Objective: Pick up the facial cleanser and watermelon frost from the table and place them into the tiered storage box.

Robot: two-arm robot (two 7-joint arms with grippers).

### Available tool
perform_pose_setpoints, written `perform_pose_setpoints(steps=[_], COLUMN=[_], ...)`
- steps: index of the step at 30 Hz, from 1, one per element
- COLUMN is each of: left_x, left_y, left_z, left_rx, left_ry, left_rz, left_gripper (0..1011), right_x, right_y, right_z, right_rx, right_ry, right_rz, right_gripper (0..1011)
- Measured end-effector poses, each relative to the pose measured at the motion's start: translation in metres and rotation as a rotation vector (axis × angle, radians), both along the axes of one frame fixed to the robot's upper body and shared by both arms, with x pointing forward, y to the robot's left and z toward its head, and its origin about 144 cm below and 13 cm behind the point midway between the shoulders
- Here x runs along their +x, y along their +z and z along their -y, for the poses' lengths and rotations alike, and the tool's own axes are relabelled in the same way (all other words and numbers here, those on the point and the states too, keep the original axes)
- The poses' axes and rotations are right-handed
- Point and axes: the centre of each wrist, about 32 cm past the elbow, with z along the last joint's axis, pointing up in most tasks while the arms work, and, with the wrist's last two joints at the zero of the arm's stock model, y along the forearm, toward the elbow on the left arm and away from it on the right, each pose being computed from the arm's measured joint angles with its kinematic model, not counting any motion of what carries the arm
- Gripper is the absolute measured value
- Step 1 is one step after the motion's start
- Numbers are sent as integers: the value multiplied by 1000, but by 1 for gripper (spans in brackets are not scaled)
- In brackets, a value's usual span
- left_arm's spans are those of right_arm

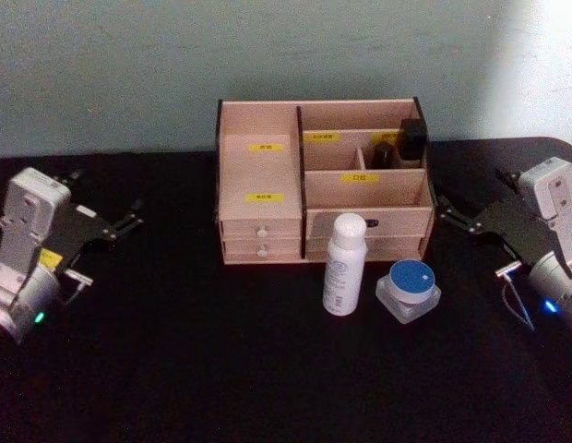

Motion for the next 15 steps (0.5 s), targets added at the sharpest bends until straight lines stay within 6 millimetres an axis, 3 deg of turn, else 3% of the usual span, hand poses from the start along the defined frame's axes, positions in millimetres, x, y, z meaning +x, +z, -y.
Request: perform_pose_setpoints(steps=[15], left_x=[0], left_y=[0], left_z=[0], left_rx=[0], left_ry=[0], left_rz=[0], left_gripper=[1001], right_x=[0], right_y=[0], right_z=[0], right_rx=[0], right_ry=[0], right_rz=[0], right_gripper=[1002])
